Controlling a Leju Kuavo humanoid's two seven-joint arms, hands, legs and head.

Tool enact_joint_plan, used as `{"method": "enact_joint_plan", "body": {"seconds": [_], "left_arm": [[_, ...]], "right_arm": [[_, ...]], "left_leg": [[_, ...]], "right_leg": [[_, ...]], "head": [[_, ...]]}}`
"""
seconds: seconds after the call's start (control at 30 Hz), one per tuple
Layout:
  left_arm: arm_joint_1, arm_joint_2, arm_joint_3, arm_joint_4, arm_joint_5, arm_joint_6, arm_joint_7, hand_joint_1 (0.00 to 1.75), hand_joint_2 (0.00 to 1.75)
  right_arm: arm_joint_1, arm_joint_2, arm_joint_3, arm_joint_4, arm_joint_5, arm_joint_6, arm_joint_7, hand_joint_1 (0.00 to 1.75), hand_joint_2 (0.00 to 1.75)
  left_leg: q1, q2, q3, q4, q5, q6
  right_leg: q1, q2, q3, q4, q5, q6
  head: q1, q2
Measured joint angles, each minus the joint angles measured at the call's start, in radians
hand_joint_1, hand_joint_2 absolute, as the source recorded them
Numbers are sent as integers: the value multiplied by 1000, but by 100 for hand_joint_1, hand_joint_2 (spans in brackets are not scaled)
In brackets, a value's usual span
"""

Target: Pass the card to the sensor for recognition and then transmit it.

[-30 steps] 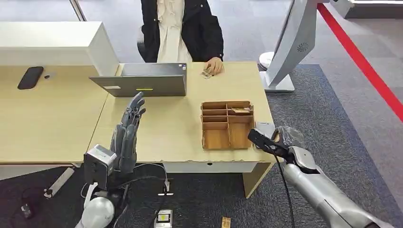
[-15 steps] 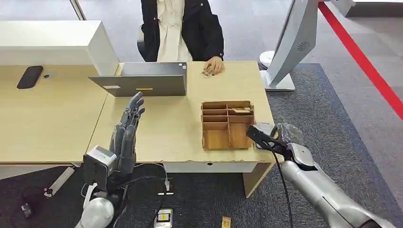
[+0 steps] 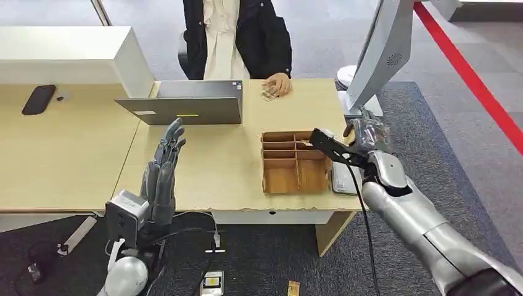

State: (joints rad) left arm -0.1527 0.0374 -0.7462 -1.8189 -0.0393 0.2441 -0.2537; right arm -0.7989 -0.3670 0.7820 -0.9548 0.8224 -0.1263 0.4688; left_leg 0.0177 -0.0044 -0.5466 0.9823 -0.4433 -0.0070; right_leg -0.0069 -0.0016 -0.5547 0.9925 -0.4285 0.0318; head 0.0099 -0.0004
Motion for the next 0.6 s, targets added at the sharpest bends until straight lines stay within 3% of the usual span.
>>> {"method": "enact_joint_plan", "body": {"seconds": [0.2, 0.37, 0.6], "left_arm": [[0, -2, 0, 0, -6, 2, -15, 0, 0], [-1, -9, 0, 3, -11, -1, -41, 0, 0], [-22, -22, -5, 13, 5, -14, -46, 0, 0]], "right_arm": [[-45, 2, 1, -81, 29, 17, 1, 175, 175], [-100, 21, 7, -100, 41, 5, -39, 175, 175], [-194, 96, 33, -62, 12, 47, -118, 175, 175]], "left_leg": [[0, 0, -1, 0, 0, 0], [0, 0, -1, 0, 0, 0], [0, 0, -2, 0, 0, 0]], "right_leg": [[0, 0, -1, 0, 0, 0], [0, 0, -1, 0, 0, 0], [0, 0, -2, 0, 0, 0]], "head": [[0, 0], [0, 0], [0, 0]]}}
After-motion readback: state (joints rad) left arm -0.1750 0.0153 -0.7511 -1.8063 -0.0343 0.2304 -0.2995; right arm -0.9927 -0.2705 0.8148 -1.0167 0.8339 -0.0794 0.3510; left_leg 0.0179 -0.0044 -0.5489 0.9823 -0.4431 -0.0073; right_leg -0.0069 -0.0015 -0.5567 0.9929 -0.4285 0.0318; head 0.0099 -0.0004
